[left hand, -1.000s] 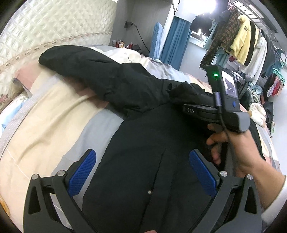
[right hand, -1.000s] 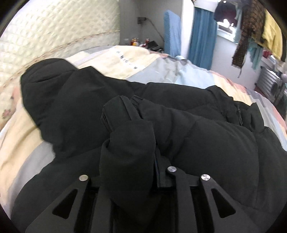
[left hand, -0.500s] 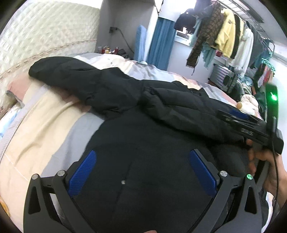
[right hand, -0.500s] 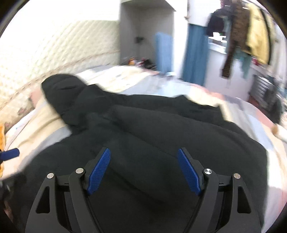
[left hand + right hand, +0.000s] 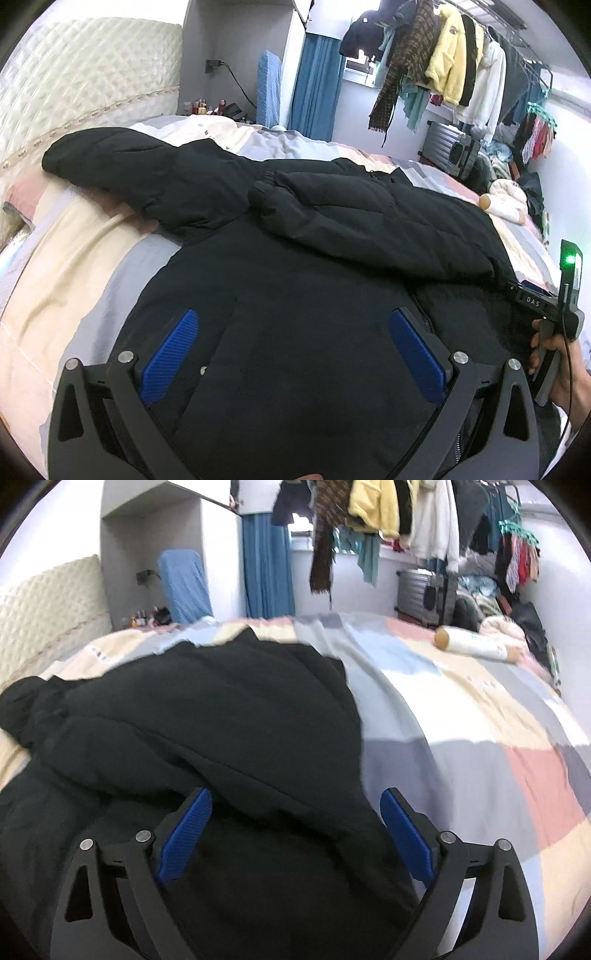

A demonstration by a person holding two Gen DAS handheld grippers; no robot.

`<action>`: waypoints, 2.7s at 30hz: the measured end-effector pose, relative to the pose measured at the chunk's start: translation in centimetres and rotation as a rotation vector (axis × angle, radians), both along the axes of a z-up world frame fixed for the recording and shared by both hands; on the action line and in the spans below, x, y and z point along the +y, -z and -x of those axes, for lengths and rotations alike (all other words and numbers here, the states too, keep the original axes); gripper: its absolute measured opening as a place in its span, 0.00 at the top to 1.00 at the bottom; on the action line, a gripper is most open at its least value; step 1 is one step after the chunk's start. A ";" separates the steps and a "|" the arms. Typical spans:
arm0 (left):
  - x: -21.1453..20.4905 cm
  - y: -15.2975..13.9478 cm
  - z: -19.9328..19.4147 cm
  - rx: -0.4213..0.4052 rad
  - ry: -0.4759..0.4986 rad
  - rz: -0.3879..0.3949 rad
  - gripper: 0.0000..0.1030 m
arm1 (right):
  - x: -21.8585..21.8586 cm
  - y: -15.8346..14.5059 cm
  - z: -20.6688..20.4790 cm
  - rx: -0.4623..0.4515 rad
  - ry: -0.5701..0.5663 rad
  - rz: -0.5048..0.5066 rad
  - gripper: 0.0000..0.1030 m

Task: Fold large clothes
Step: 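Open the right gripper to release the sleeve and withdraw it, then move the left gripper to the other sleeve cuff of the jacket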

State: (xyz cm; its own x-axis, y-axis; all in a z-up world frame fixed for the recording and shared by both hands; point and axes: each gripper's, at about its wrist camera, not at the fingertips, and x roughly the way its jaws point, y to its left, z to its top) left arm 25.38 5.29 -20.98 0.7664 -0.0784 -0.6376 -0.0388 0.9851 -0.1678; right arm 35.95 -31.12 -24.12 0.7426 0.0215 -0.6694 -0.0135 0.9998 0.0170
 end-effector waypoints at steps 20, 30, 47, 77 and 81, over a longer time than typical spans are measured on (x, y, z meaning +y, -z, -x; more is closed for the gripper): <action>-2.1 -0.6 -0.1 -0.018 0.039 -0.041 0.00 | -5.4 0.4 -2.7 -0.058 0.129 -0.121 0.10; -3.3 -2.6 1.7 -0.063 0.072 -0.043 0.00 | -4.4 -2.4 -0.2 -0.051 0.071 -0.103 0.10; -3.1 -6.8 8.3 -0.171 0.082 -0.015 0.00 | 6.8 -11.2 13.6 -0.190 -0.169 -0.123 0.00; 9.8 -11.9 -0.8 -0.100 -0.048 0.109 0.00 | 8.3 -9.9 21.4 -0.198 -0.209 -0.149 0.00; 16.3 -12.5 -5.5 -0.089 -0.151 0.071 0.00 | 7.9 -9.6 21.3 -0.184 -0.185 -0.166 0.00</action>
State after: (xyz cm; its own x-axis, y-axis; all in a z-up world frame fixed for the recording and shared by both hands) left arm 30.86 21.57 -8.48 0.8262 -0.0002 -0.5634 -0.1675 0.9547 -0.2458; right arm 14.69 -23.26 -14.47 0.8246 0.2654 -0.4997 -0.2128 0.9638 0.1607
